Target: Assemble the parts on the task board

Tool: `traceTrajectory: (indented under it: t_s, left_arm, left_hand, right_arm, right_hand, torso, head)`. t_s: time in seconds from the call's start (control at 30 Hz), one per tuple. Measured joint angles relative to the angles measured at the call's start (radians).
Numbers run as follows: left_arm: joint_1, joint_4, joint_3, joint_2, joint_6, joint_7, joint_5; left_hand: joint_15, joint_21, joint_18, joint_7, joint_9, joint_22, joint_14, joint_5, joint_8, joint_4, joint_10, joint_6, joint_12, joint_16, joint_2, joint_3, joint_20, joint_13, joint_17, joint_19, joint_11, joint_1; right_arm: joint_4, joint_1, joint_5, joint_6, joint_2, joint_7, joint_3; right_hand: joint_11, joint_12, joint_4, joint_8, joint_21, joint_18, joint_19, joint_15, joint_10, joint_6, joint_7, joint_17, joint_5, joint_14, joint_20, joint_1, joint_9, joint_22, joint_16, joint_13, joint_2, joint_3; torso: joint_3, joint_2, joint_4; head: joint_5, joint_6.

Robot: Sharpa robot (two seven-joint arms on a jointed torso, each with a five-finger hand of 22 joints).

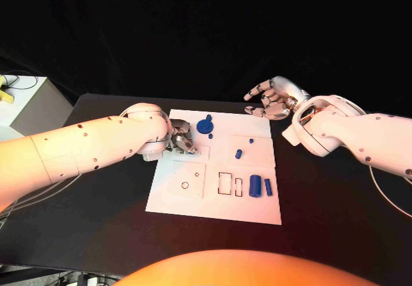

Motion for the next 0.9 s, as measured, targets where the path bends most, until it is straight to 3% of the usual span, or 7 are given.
traceTrajectory:
  t_s: [0.23,0.47,0.67,0.9]
  left_arm:
    - [-0.001,0.013,0.005,-0.017,-0.004,0.000,0.020]
    - [0.001,0.028,0.019,-0.033,0.010,-0.001,0.038]
    - [0.021,0.023,0.033,-0.038,0.052,-0.002,0.058]
    - [0.053,-0.019,0.042,-0.023,0.135,-0.006,0.096]
  left_hand:
    - [0.003,0.000,0.000,0.003,-0.004,0.000,0.003,0.000,-0.007,0.000,0.000,-0.004,0.000,0.000,0.007,0.000,0.000,-0.001,0.000,0.000,0.000,0.007]
    - [0.003,-0.004,0.000,0.003,-0.003,-0.006,0.003,0.000,-0.007,0.001,-0.005,-0.007,-0.005,-0.004,0.009,0.001,0.004,-0.006,0.000,-0.004,0.002,0.009]
    - [0.007,-0.008,0.000,0.003,-0.002,-0.013,0.000,-0.001,-0.007,0.001,-0.009,-0.006,-0.009,-0.004,0.009,0.001,0.003,-0.015,0.000,-0.011,0.005,0.009]
    - [0.007,-0.008,0.000,0.007,-0.002,-0.016,0.000,-0.003,-0.009,0.001,-0.012,-0.003,-0.010,-0.004,0.009,0.001,0.003,-0.020,0.000,-0.011,0.009,0.009]
  right_arm:
    - [-0.001,-0.001,0.000,0.002,0.000,0.000,0.000]
    - [-0.002,-0.001,0.000,0.003,-0.001,0.000,0.000]
    - [-0.003,-0.002,0.000,0.004,-0.001,0.000,0.000]
    - [-0.005,-0.003,0.000,0.005,0.001,0.000,0.000]
  right_hand:
    - [0.000,0.000,0.000,0.000,0.000,0.000,0.000,0.000,0.000,0.000,0.000,0.000,0.000,0.000,0.000,0.000,0.000,0.000,0.000,0.000,0.000,0.000]
    - [0.000,0.000,0.000,0.000,0.000,0.000,0.000,0.000,0.000,0.000,0.000,0.000,0.000,0.000,0.000,0.000,0.000,0.001,0.000,0.000,0.000,0.000]
    - [0.000,0.000,0.001,0.000,0.000,0.000,0.000,0.000,0.000,-0.001,0.001,0.000,0.000,0.000,0.000,0.000,0.000,0.001,0.000,0.000,0.000,0.001]
    - [0.000,0.000,0.001,0.000,0.000,0.000,0.000,0.000,0.000,-0.003,0.003,0.000,0.000,0.000,0.000,0.000,0.000,0.001,0.000,0.000,0.000,0.007]
  torso:
    - [0.0000,0.000,0.0006]
    - [0.0000,-0.001,0.0011]
    - [0.0003,-0.001,0.0006]
    - [0.0011,0.000,-0.0003]
  head:
    - [0.000,0.001]
    - [0.000,0.004]
    - [0.000,0.007]
    - [0.002,0.010]
